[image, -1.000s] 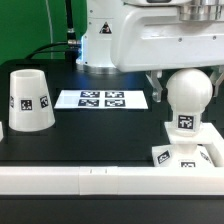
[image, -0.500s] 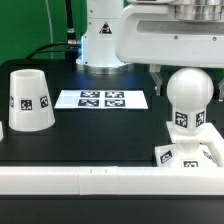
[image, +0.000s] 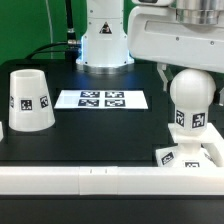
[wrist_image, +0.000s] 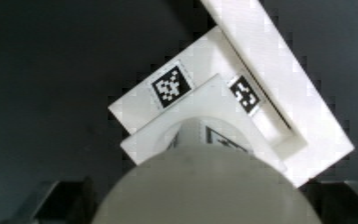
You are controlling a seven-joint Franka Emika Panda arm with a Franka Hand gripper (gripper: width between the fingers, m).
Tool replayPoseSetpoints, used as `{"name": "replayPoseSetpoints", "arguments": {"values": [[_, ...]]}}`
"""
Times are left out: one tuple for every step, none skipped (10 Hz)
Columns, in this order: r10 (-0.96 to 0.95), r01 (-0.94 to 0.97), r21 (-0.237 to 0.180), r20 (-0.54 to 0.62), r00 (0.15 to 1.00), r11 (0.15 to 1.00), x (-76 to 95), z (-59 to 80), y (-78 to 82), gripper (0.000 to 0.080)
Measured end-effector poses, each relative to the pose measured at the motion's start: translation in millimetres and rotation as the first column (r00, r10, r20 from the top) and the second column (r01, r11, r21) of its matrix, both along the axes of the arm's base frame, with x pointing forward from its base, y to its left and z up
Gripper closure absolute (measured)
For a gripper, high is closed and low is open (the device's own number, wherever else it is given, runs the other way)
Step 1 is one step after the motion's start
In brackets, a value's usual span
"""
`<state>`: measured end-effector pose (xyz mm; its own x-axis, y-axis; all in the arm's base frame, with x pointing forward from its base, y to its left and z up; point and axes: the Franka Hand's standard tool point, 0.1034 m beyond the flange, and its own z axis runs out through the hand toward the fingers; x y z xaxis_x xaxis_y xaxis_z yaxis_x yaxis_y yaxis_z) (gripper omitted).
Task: Assemble lamp
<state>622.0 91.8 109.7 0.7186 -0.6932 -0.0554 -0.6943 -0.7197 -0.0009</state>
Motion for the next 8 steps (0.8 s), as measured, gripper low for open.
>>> {"name": "replayPoseSetpoints", "arguments": {"values": [[0.001,-0.001,0.002,0.001,1.000,1.000,0.1,0.1,0.9,0.0119],[0.040,-0.040,0.003,0.002,0.999,0.999,0.1,0.7,0.7,0.0119],[0.138,-0.139,0.007,0.008,0.990,0.990,0.8,4.4,0.3,0.0106],[0.210,-0.210,0.008,0.017,0.978,0.978,1.4,6.3,0.6,0.0106],[0.309,-0.309,0.010,0.025,0.951,0.951,1.3,6.8,0.1,0.0101],[0.428,-0.429,0.010,0.034,0.903,0.903,2.0,8.5,-1.1,0.0101],[0.528,-0.529,0.009,0.042,0.848,0.848,2.4,9.8,-0.6,0.0101],[0.618,-0.619,0.007,0.050,0.785,0.785,3.0,10.6,-0.2,0.0101]]}}
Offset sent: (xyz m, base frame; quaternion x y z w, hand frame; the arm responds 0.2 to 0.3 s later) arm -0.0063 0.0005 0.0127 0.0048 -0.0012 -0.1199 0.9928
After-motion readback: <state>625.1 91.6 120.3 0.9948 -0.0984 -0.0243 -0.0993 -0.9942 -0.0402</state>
